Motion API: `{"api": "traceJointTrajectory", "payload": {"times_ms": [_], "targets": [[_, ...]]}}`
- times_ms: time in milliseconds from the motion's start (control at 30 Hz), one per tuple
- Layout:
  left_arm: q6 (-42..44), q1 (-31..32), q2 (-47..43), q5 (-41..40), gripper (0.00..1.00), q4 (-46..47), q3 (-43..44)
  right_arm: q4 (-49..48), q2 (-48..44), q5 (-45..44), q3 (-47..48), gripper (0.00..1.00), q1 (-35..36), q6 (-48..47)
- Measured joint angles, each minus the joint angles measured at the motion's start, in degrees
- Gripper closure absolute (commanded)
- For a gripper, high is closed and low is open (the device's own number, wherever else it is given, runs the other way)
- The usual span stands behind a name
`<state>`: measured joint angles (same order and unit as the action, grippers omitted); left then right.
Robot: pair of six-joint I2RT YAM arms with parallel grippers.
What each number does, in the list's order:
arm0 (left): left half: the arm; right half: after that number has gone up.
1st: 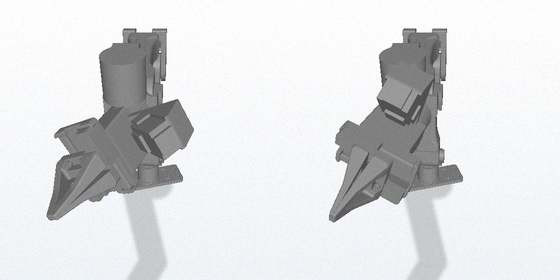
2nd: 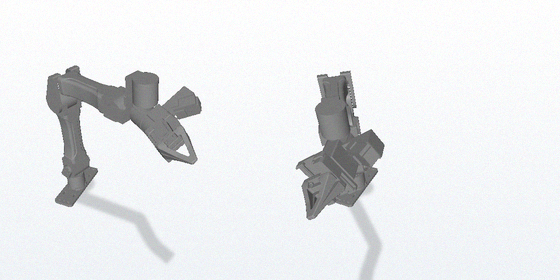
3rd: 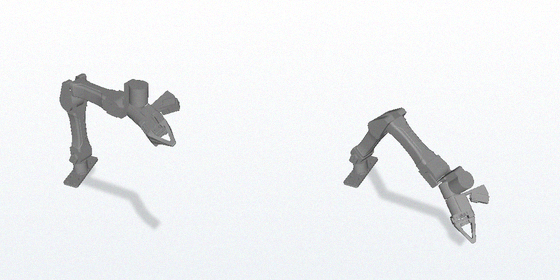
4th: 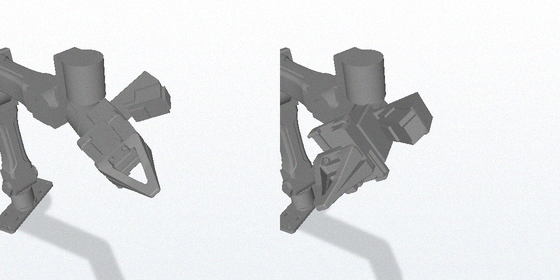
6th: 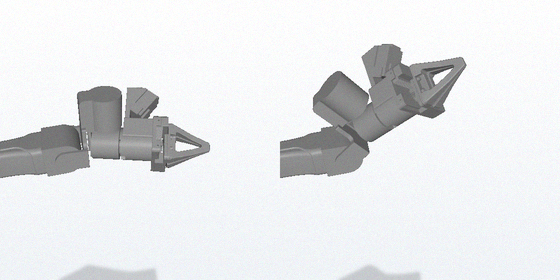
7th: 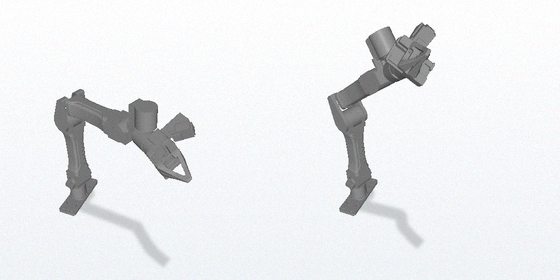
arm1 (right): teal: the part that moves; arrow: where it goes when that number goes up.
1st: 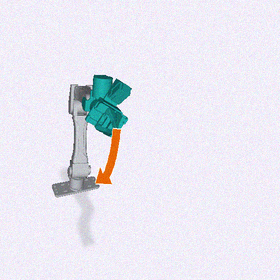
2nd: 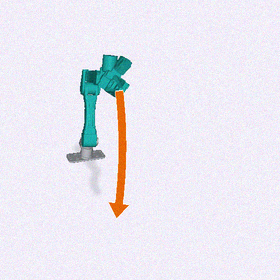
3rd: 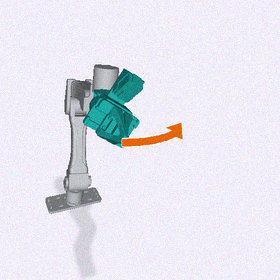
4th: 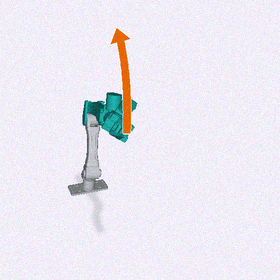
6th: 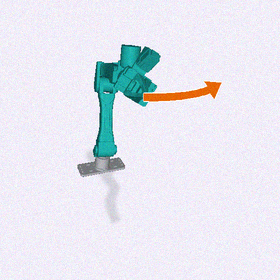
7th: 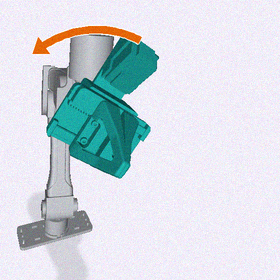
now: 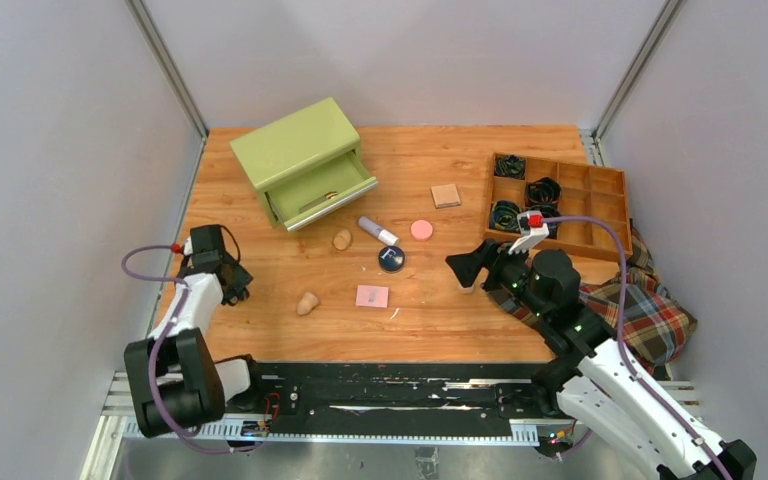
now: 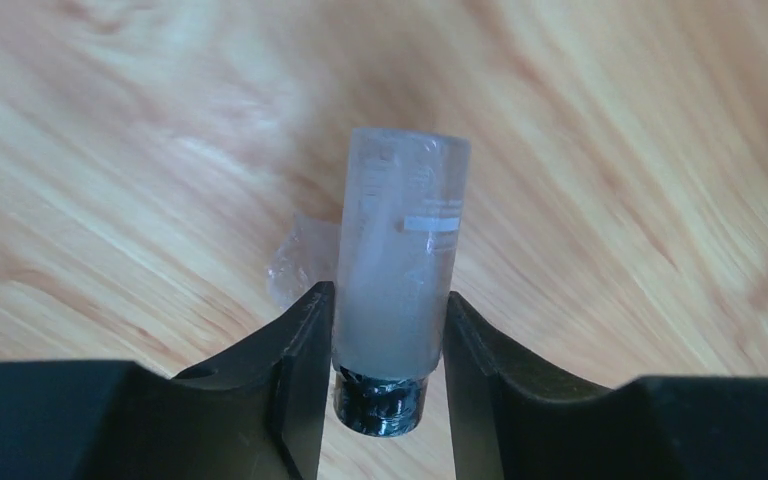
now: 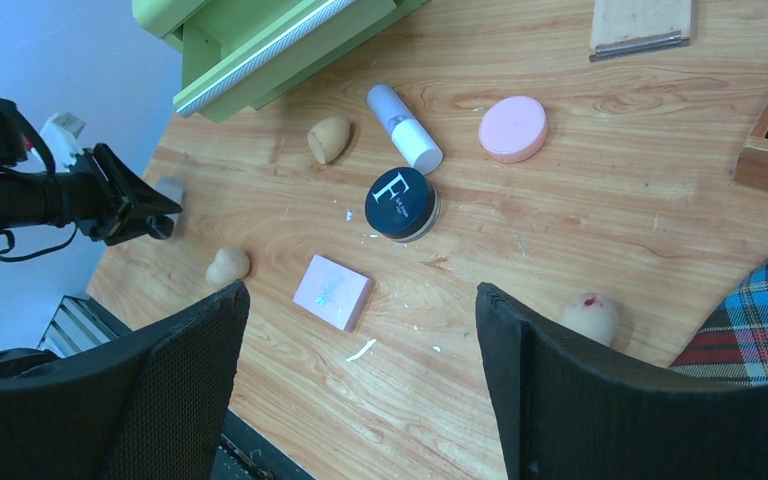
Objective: Organize the makeup
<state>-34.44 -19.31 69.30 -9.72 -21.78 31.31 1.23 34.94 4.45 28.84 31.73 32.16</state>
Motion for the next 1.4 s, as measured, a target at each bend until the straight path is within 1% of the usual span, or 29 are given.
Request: {"api": "traceJointTrajectory", "payload": {"times_ms": [67,167,233,333,400,467,533,600,700,800,900,1033,1167,1233,1300,1400], "targets": [[1.42,4.59,-3.17,1.16,0.81,-1.66,0.68,-0.52,-0.22,-0.09,-0.55,0.17,0.00,0.07],[4.15,7.37,-9.75,1.88,0.86,-4.76,3.65,-0.85,-1.92,-0.92,-2.08,0.17,0.00,0.22],[7.10,8.81,-14.45,2.23,0.90,-6.88,8.00,-0.90,-3.43,-1.62,-3.43,0.17,0.00,0.20],[11.74,10.93,-18.40,2.99,0.98,-8.33,15.15,-0.52,-4.68,-2.27,-4.46,0.17,0.00,0.11],[14.99,13.20,-19.39,3.54,0.99,-9.01,20.06,-0.52,-4.74,-2.49,-4.48,0.17,0.00,-0.07],[18.73,16.79,-19.04,3.37,0.99,-9.97,24.68,-0.52,-4.74,-2.58,-4.59,0.17,0.00,-0.17],[22.34,21.81,-17.51,2.29,0.99,-11.02,28.24,-0.44,-4.83,-2.62,-4.74,0.17,0.00,-0.31],[26.49,28.37,-14.75,0.09,0.99,-11.93,31.95,-0.17,-5.16,-2.75,-4.85,0.17,0.00,-0.42],[32.79,37.68,-8.37,-3.65,1.00,-12.98,37.62,0.74,-6.36,-3.37,-5.01,0.17,0.00,-0.61],[37.81,42.49,-1.49,-5.29,0.99,-13.27,41.64,2.05,-8.39,-4.31,-5.01,0.17,0.00,-0.90],[41.59,43.65,4.76,-6.58,0.98,-13.25,43.89,3.96,-10.67,-5.53,-5.01,0.17,0.00,-1.25],[45.83,43.80,11.67,-9.99,0.96,-11.43,43.65,7.37,-13.22,-7.30,-4.90,0.17,0.00,-1.99],[50.29,43.82,15.69,-13.16,0.95,-8.90,43.15,11.26,-16.28,-9.90,-4.11,0.17,0.00,-3.19],[52.81,43.80,17.55,-14.97,0.92,-7.56,43.15,12.94,-17.84,-10.99,-3.34,0.17,0.00,-3.76],[54.66,43.78,18.62,-15.65,0.89,-6.71,43.01,14.43,-19.02,-12.00,-2.47,0.17,0.00,-4.22],[56.33,43.80,18.99,-15.76,0.87,-5.51,42.58,15.45,-19.78,-12.81,-2.05,0.17,0.00,-4.55]]}}
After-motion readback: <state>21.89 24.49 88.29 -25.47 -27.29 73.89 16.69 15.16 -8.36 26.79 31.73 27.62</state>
